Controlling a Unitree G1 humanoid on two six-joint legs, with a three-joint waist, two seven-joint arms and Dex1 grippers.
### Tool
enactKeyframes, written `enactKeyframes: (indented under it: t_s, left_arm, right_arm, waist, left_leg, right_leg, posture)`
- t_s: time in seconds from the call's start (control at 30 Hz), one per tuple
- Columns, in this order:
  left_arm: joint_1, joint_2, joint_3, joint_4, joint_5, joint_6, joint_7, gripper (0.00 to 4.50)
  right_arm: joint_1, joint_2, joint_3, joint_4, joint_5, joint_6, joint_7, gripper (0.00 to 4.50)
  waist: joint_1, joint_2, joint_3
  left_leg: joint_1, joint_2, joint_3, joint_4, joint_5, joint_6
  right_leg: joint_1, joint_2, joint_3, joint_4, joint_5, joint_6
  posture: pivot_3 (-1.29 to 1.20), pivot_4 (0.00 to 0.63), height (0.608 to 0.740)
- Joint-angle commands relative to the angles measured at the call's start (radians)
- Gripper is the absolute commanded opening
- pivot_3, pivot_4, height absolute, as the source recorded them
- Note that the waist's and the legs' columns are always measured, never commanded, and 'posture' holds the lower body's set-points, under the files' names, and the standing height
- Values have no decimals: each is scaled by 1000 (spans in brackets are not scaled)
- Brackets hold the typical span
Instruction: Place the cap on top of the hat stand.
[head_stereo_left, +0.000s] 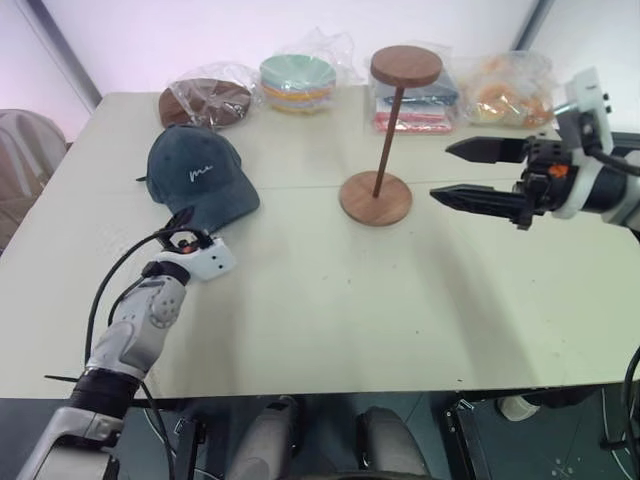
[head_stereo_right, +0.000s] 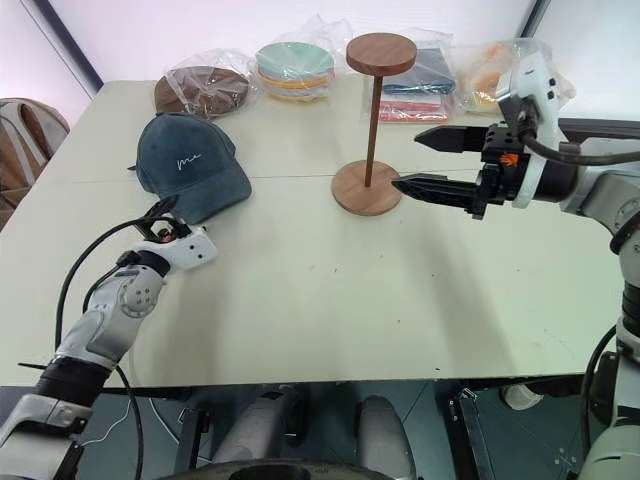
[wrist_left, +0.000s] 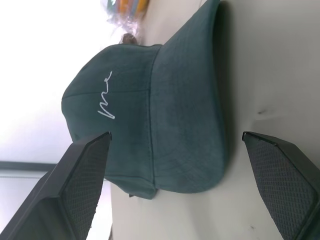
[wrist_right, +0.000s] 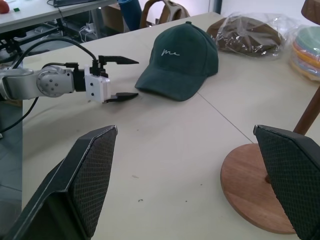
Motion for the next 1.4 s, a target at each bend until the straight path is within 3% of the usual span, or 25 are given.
enactKeyframes:
  t_s: [0.03,0.8,0.83,0.87,1.1,1.4]
  left_arm:
    - [-31,1,-10,62,17,1,16,4426]
    - [-92,-19,-28,267,-14,-48,82,4426]
    - [-95,-18,-28,273,-14,-51,84,3791]
    - [-97,-18,-28,279,-16,-54,87,3656]
    - [-107,-17,-30,333,-17,-81,117,317]
    - [-109,-11,-28,348,-4,-110,205,317]
  right_arm:
    - [-14,-19,-50,-35,21,-8,-7,4500]
    - [-4,-21,-59,-43,16,-11,-16,4500]
    - [-4,-21,-59,-42,16,-11,-15,4500]
    - [-4,-22,-59,-42,15,-12,-15,4500]
    - [-3,-23,-61,-44,14,-14,-18,4500]
    - [-10,-21,-57,-42,11,-15,-20,4500]
  waist:
    - [0,0,0]
    - [0,4,-3]
    - [0,4,-3]
    - [-2,4,-3]
    - [1,10,-8]
    - [-1,12,-10]
  left_leg:
    - [0,0,0,0,0,0]
    - [0,0,-1,7,0,0]
    - [0,0,-1,7,0,0]
    - [0,0,-1,7,0,0]
    - [1,0,-1,7,0,0]
    - [1,0,-2,8,0,0]
  right_leg:
    - [0,0,0,0,0,0]
    - [2,0,-1,5,0,0]
    - [2,0,-1,5,0,0]
    - [2,1,-1,5,0,0]
    - [2,1,0,5,0,0]
    - [3,1,-1,6,0,0]
  posture:
    - [0,150,740]
    - [0,150,740]
    - [0,150,740]
    - [0,150,740]
    - [0,150,740]
    - [0,150,740]
